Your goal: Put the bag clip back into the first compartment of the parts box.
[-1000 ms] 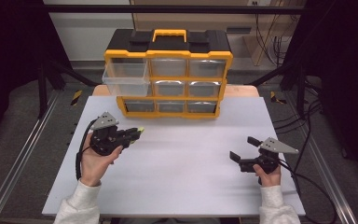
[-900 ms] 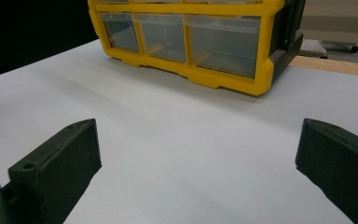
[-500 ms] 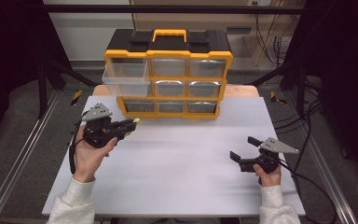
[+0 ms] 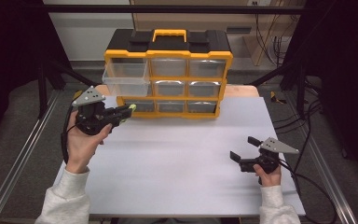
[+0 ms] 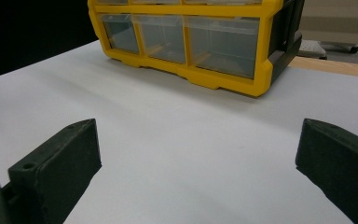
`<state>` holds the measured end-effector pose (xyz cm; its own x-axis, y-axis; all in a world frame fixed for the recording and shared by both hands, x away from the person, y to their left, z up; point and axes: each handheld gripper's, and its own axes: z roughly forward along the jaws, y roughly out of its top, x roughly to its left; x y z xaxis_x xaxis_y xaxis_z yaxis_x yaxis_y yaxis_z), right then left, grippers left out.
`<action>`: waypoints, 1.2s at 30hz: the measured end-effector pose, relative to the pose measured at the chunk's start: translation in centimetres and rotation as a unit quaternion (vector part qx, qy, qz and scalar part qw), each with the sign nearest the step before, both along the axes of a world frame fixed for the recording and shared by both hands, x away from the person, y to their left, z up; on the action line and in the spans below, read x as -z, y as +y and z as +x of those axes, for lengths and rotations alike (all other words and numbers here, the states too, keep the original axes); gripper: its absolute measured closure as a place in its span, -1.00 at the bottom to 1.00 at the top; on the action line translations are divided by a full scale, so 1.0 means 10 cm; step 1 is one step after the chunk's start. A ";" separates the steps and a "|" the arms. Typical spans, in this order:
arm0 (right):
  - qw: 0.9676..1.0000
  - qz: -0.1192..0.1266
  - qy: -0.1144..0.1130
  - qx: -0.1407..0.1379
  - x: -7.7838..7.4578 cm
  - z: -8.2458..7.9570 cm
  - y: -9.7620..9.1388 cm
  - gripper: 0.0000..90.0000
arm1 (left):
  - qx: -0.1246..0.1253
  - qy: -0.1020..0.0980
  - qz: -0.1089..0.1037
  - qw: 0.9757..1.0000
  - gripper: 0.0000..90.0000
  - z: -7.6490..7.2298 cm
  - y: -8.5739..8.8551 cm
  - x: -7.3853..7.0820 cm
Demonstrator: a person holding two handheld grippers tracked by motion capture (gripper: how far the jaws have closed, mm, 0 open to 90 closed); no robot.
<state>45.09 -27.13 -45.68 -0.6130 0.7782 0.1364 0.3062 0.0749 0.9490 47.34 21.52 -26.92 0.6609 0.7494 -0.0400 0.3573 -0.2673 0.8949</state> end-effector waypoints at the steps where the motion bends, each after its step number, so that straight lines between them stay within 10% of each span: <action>1: 1.000 0.000 0.000 0.000 0.00 0.00 0.00 -0.99 | 0.000 -0.001 0.000 1.000 0.73 0.00 0.00 -0.03; 36: 1.000 0.000 -0.002 -0.001 0.00 0.00 0.00 -0.99 | -0.036 -0.034 0.003 0.999 0.73 0.39 -0.03 -0.71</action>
